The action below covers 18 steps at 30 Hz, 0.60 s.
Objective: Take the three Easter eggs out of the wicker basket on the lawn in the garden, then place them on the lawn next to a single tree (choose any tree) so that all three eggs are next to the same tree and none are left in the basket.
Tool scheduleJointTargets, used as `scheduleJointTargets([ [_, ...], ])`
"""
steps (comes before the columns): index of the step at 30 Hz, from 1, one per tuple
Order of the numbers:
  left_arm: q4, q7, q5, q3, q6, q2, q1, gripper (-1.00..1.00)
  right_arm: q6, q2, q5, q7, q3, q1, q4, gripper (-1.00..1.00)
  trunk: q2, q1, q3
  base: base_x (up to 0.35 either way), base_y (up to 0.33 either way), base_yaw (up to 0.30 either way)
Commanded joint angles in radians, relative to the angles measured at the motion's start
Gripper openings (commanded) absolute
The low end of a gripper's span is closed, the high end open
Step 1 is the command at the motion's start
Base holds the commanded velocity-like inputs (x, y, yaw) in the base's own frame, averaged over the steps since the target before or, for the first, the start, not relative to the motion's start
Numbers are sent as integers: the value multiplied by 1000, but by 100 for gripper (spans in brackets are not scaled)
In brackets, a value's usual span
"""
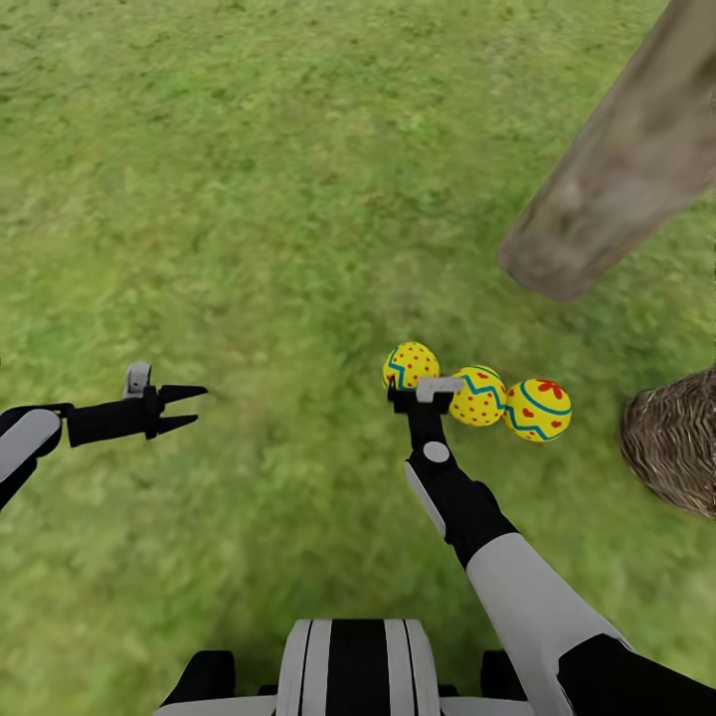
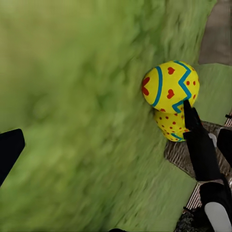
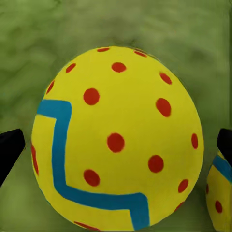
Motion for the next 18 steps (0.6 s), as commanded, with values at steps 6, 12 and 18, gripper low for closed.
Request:
scheduleJointTargets([
  [6, 91, -5, -5, -52, -2, -3, -1, 100, -4, -2, -1, -9, 2, -1, -5, 100, 1, -3, 23, 0, 0, 0],
  [12, 103, -5, -14, -69, -2, -3, -1, 100, -23, -2, -1, -11, 2, 0, -10, 100, 3, -5, 46, 0, 0, 0],
  [18, 104, -6, -29, -75, -3, -4, -1, 100, -50, -2, -1, -12, 2, 7, -34, 100, 4, -8, 69, -58, 0, 0],
])
